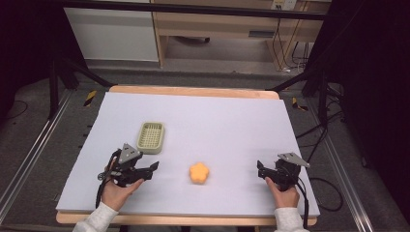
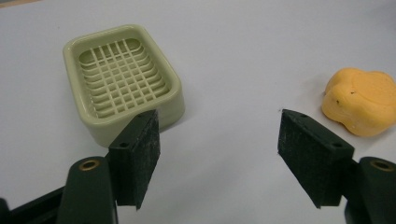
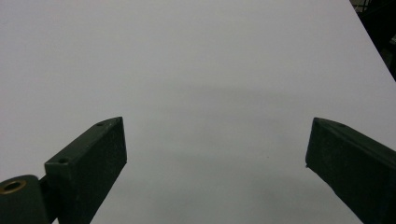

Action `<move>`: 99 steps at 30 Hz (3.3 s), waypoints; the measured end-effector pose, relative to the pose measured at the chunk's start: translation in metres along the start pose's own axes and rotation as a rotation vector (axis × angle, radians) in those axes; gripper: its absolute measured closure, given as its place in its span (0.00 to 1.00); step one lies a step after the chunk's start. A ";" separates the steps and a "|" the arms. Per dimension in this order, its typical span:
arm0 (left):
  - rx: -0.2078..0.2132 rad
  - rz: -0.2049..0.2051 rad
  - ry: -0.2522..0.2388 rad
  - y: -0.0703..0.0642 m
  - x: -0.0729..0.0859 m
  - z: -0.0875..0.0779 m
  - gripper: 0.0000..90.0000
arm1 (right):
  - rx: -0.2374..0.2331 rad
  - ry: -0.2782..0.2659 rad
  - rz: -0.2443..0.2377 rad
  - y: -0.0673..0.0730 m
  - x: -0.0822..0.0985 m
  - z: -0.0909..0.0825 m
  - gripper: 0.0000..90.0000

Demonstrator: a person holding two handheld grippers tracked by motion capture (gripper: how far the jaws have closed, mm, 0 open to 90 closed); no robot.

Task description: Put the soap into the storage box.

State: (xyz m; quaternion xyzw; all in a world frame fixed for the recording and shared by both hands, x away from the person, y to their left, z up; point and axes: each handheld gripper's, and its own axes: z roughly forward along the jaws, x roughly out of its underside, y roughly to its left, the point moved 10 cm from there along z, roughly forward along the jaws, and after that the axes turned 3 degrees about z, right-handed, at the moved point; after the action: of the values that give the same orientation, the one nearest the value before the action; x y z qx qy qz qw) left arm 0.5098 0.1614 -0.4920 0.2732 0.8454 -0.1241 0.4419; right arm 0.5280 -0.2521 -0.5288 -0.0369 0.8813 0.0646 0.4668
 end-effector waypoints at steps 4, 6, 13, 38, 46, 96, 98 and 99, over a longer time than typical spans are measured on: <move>0.008 0.003 -0.011 -0.003 -0.009 0.001 0.32 | 0.000 -0.002 0.000 0.000 0.000 0.000 0.06; 0.011 0.006 -0.013 -0.004 -0.011 0.001 0.32 | 0.000 -0.002 0.000 0.000 -0.001 0.000 0.06; 0.040 0.026 -0.021 -0.021 -0.027 0.010 0.32 | 0.002 -0.002 0.000 -0.001 -0.001 0.000 0.06; 0.122 0.118 0.018 -0.068 -0.041 0.034 0.30 | -0.009 -0.002 -0.011 0.002 -0.002 0.001 0.06; 0.140 0.128 0.034 -0.078 -0.042 0.039 0.29 | -0.008 0.002 -0.013 0.003 -0.002 0.001 0.06; 0.223 0.212 0.163 -0.123 -0.028 0.073 0.22 | -0.025 0.018 -0.027 0.007 0.000 0.003 0.07; 0.225 0.218 0.170 -0.124 -0.027 0.073 0.21 | -0.025 0.018 -0.027 0.007 0.000 0.003 0.07; 0.225 0.219 0.171 -0.124 -0.027 0.073 0.21 | -0.025 0.018 -0.027 0.007 0.000 0.003 0.07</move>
State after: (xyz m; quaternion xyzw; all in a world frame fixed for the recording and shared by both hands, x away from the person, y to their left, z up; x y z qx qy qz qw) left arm 0.5010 0.0169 -0.5164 0.4211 0.8257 -0.1455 0.3461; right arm 0.5295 -0.2444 -0.5297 -0.0553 0.8839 0.0691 0.4592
